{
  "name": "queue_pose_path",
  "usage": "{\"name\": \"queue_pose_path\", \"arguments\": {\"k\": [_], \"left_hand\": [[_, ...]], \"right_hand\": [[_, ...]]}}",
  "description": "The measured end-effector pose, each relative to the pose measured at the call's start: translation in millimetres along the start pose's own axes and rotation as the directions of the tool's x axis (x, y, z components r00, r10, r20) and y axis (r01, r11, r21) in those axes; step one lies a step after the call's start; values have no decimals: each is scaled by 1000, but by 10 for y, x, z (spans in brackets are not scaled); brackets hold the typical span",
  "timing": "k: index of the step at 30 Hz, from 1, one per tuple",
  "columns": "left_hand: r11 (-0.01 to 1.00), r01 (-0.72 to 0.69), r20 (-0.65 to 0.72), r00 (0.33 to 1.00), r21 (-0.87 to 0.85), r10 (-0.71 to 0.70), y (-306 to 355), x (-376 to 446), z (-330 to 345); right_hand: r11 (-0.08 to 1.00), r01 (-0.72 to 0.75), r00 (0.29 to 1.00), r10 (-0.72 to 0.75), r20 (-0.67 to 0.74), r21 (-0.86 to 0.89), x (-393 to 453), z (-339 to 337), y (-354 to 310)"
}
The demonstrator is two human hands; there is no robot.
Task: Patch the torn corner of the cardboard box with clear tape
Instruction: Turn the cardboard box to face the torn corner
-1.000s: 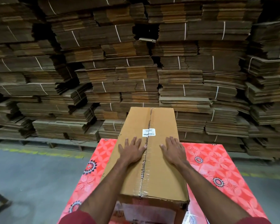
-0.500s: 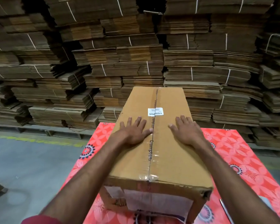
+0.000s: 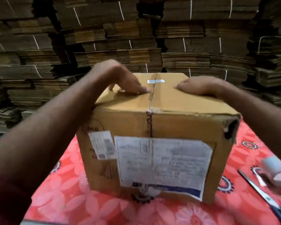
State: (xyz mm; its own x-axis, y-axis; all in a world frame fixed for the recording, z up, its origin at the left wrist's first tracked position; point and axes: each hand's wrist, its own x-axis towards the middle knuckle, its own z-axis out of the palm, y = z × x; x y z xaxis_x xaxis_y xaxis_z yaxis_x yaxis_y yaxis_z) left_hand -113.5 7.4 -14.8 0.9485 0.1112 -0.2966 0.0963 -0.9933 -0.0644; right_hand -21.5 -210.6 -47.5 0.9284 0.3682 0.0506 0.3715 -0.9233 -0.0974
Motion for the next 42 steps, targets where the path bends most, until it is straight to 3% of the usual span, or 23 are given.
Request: {"name": "queue_pose_path", "arguments": {"k": [2, 8, 11, 14, 18, 24, 28, 31, 33, 35, 36, 37, 38, 39, 41, 42], "left_hand": [[998, 48, -66, 997, -37, -50, 61, -127, 76], [977, 51, -179, 980, -209, -90, -37, -645, 291], [951, 96, -215, 963, -294, -164, -267, -851, 416], [900, 109, -262, 936, -422, -236, -347, -1074, 592], [846, 7, -381, 891, -533, -247, -268, -1225, 742], [852, -36, -497, 825, -523, -270, -229, -1386, 892], [884, 40, -644, 670, -465, -369, -168, -1416, 1046], [885, -11, -725, 577, -466, -375, -97, -1359, 1087], [880, -151, -838, 412, -451, -358, -95, -1346, 1181], [834, -349, -905, 174, -426, -389, -124, -1352, 1368], [783, -451, -896, 95, -428, -434, -130, -1352, 1503], [705, -545, -865, 78, -453, -496, -117, -1343, 1665], [604, -622, -822, 117, -499, -558, -98, -1295, 1859], [498, -667, -776, 198, -554, -598, -70, -1234, 2066], [378, -657, -704, 339, -652, -624, -7, -1087, 2446], [363, -645, -687, 363, -673, -629, -1, -1010, 2576]], "right_hand": [[999, -10, 998, 13, -58, 52, -158, -14, 27], [863, -60, 995, 89, -34, 502, -769, -25, 200], [712, -125, 986, 169, 4, 691, -1085, 46, 206], [492, -162, 980, 183, 81, 856, -1335, 101, 191], [264, -150, 980, 168, 108, 953, -1523, 216, 165], [140, -134, 982, 155, 112, 981, -1673, 237, 207], [78, -114, 987, 124, 104, 990, -1654, 263, 230], [-34, -56, 993, 101, 60, 998, -1607, 344, 261], [-104, 32, 994, 110, -21, 994, -1643, 459, 308], [-69, 168, 980, 121, -159, 983, -1778, 650, 380], [-63, 246, 964, 118, -238, 967, -1865, 799, 413], [-89, 318, 946, 102, -309, 944, -1971, 955, 430], [-114, 368, 930, 70, -362, 923, -2068, 1143, 449], [-105, 395, 918, 18, -395, 913, -2183, 1320, 420], [30, 423, 906, -42, -421, 906, -2362, 1666, 335], [99, 438, 899, -49, -435, 894, -2387, 1805, 296]]}}
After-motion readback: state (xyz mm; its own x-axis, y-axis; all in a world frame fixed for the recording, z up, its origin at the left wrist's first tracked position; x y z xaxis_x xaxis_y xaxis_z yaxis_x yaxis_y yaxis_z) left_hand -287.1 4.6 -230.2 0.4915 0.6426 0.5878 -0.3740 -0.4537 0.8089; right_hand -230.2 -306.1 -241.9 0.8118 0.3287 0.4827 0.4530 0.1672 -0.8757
